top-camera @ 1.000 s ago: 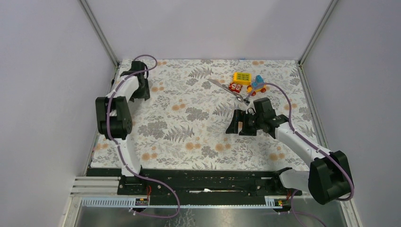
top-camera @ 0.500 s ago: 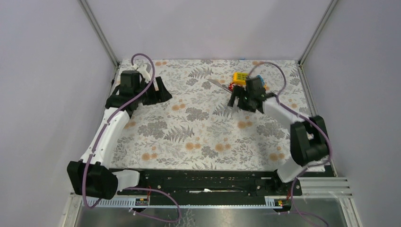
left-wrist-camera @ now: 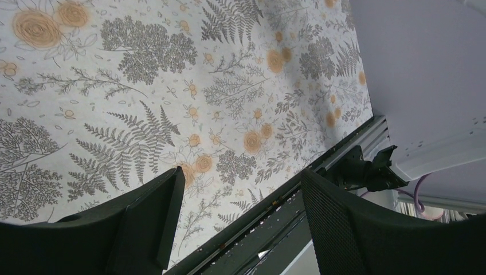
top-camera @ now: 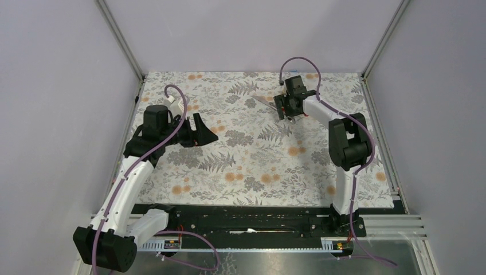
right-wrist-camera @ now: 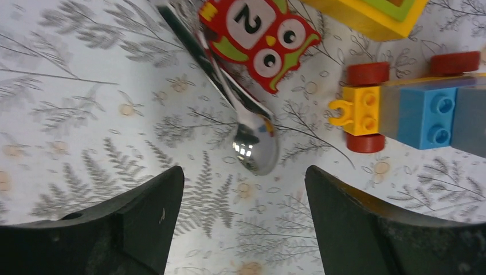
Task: Fold the napkin into a case and place the utensils inside
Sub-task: Move the spoon to the center of the board.
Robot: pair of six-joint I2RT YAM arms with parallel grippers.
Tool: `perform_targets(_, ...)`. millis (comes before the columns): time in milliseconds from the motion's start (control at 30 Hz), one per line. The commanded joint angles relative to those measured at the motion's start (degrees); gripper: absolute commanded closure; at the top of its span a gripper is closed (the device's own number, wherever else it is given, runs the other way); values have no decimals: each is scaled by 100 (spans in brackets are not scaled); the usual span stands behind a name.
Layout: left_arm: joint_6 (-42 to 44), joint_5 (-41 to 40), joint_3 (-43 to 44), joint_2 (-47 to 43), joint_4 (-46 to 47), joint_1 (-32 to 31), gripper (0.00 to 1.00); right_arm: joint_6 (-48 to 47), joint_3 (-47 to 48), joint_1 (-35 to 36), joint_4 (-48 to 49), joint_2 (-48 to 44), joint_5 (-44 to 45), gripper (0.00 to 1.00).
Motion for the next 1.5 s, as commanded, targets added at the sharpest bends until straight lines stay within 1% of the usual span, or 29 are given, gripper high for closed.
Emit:
perform_targets(0,-26,282,-91,-40,233,0,20,-822,296,-23,-406,225,829,17)
perform_targets(100,-35,285,-83,-34,286,4,20,-916,279,-20,-414,341,904,20)
perform_targets(367,-114,375,-21,70,361,0,21,-1130,377,-43,-300,731,192,24)
perform_targets(400,-127,373,-20,52,354,4,21,-1129,412,-39,-300,793,96,25)
perform_targets(433,-139,365,-25,32,356,0,21,-1127,461,-38,-304,850,15,29)
perform_targets(533,-175,359,-42,4,348,0,21,-1126,619,-39,-392,1009,-141,43)
perform_targets(667,-185,364,-69,-5,304,0,21,-1156,620,-39,-429,1016,-227,46)
perform_targets(733,-181,364,-77,2,302,0,21,-1165,586,-39,-414,982,-292,50)
perform_targets(767,-184,372,-69,9,302,0,21,-1170,570,-38,-414,957,-403,54)
perform_targets(833,-183,383,-49,22,305,1,21,-1150,501,-34,-382,876,-441,65)
perform_targets(867,-190,382,-39,21,301,0,21,-1127,431,-30,-345,811,-550,68)
perform_targets(1000,-154,324,-57,39,304,0,21,-1007,33,29,-196,427,-743,75)
perform_targets(1133,-131,294,-128,50,300,0,21,-855,-559,236,92,-70,-913,84)
perform_targets(1200,-141,303,-134,54,300,0,21,-770,-779,376,196,-266,-778,88)
perform_targets(1267,-134,282,-123,40,308,0,21,-540,-924,513,219,-436,-500,95)
perform_targets(1333,-137,240,-102,28,296,0,21,-336,-1079,591,208,-690,-359,99)
perform_targets(1400,-133,216,-53,52,248,0,21,-95,-1227,640,143,-993,-591,100)
perform_targets(1467,-101,216,-51,75,249,0,21,-155,-1231,675,-184,-1181,-1285,100)
